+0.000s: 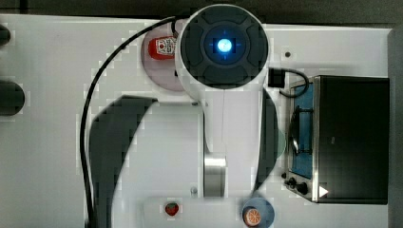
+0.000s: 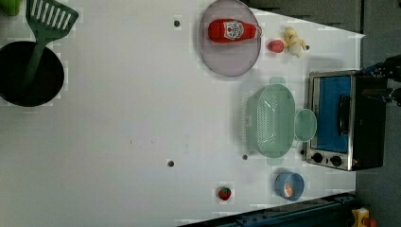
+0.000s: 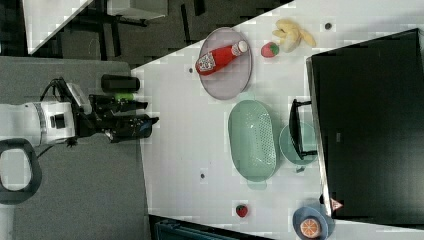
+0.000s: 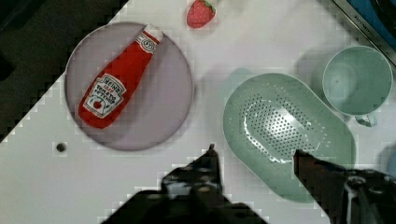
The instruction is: Drag strainer right to left.
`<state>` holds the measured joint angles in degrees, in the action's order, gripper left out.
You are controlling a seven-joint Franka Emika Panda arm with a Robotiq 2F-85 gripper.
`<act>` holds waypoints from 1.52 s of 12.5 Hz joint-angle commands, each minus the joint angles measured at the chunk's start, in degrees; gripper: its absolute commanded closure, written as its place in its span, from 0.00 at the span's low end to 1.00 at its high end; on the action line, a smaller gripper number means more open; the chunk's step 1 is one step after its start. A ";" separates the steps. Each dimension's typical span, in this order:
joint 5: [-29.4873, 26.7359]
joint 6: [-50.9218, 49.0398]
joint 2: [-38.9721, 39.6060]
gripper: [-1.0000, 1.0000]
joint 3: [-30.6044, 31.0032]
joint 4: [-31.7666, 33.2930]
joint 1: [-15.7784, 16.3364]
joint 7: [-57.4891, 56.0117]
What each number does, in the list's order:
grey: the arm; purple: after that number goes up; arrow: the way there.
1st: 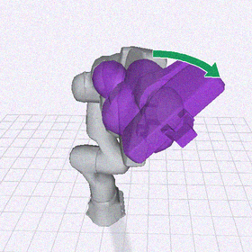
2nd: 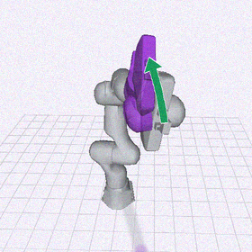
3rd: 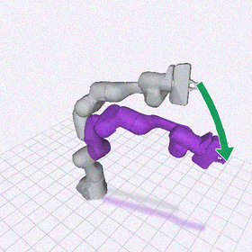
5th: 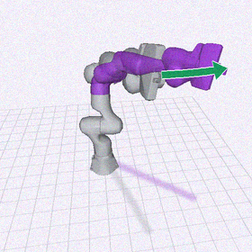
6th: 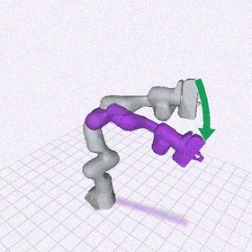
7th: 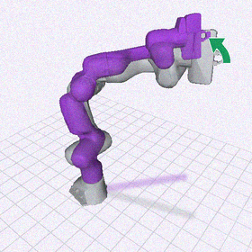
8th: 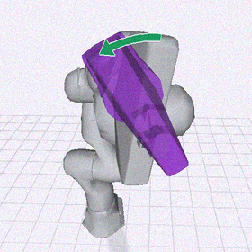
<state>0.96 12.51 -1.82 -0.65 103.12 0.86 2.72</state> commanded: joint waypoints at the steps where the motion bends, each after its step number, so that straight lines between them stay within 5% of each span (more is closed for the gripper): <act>1: 1.79 -12.69 -29.26 0.20 -1.99 15.88 -2.22 -1.31; 3: 1.79 -12.67 -29.12 0.00 -1.96 16.22 -2.22 -1.29; 9: 1.74 2.44 -23.69 0.00 -1.84 27.55 -2.20 1.03; 15: 1.74 24.71 -10.30 0.00 -1.11 38.56 -2.16 21.81; 19: 1.74 38.24 2.62 0.00 -0.20 39.27 -2.08 33.96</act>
<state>2.63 49.85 2.89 -1.50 142.79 -0.67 29.07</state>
